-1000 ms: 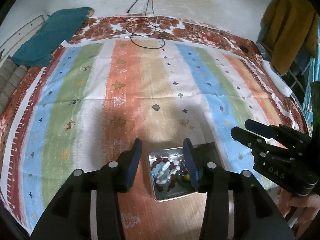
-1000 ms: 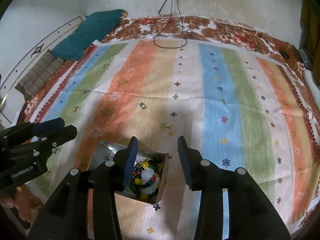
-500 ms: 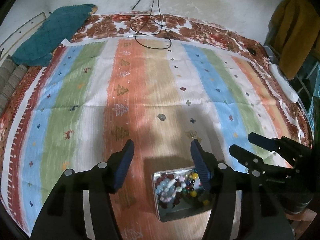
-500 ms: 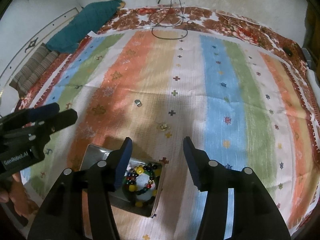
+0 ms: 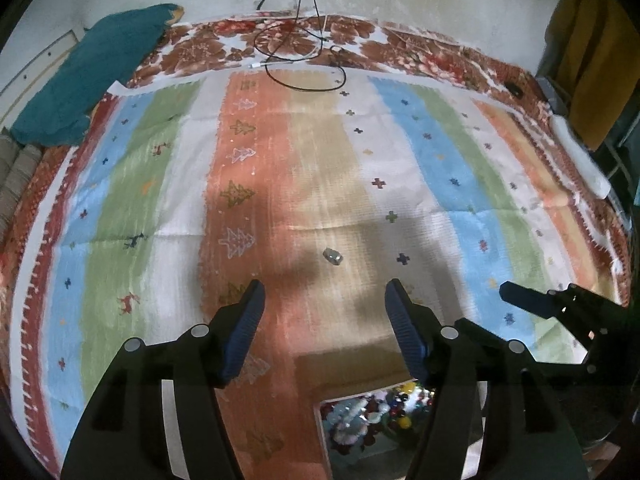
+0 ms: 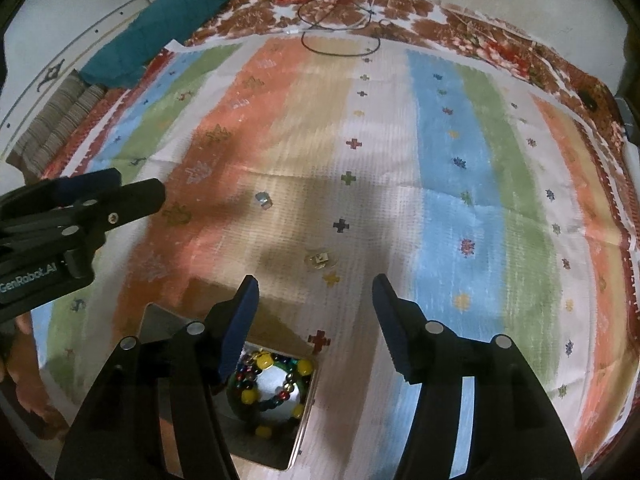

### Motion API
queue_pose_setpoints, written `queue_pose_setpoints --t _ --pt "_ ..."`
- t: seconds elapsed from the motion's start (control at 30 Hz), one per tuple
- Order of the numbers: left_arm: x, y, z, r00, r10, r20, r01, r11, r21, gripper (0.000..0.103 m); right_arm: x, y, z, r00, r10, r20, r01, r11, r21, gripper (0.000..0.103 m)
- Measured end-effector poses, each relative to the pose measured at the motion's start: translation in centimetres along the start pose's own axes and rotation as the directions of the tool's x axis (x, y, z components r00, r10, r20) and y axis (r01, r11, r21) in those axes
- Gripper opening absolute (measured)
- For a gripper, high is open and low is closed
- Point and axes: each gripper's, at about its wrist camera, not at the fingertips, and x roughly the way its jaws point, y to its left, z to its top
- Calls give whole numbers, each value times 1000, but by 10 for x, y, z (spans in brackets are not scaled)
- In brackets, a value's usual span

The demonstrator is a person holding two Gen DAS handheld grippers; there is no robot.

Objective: Organize jewelry
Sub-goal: 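Move both open tools down to the silver ring and gold charm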

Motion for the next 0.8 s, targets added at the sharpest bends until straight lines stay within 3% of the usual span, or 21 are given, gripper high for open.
queue_pose_setpoints --t 0.8 --pt "74 15 18 992 8 -126 -5 1000 21 64 72 -7 17 989 20 -148 -19 1000 9 59"
